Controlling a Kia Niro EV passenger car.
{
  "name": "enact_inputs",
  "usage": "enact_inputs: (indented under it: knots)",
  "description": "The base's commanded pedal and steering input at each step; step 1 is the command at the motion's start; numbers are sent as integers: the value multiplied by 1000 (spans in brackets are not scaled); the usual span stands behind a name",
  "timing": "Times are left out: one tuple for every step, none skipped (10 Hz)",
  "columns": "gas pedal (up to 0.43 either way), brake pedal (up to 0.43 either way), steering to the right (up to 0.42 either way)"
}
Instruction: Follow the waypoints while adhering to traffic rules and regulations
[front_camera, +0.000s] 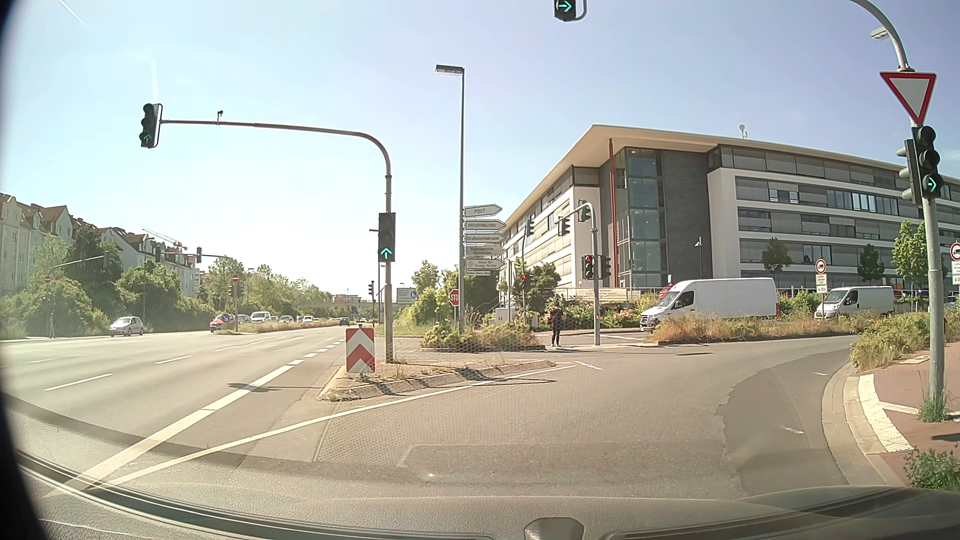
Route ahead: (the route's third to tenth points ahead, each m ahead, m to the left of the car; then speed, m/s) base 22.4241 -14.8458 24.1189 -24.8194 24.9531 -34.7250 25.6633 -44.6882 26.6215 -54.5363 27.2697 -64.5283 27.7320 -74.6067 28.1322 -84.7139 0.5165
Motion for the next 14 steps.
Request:
enact_inputs:
  knots:
    - [319, 18, 150]
    - [339, 18, 150]
    - [350, 18, 150]
    - [358, 18, 150]
    - [370, 18, 150]
    - [370, 18, 150]
    - [378, 18, 150]
    - [398, 18, 151]
    - [409, 18, 152]
    - [421, 18, 153]
    - [429, 18, 158]
    - [441, 18, 166]
    - [449, 18, 174]
    - [449, 18, 182]
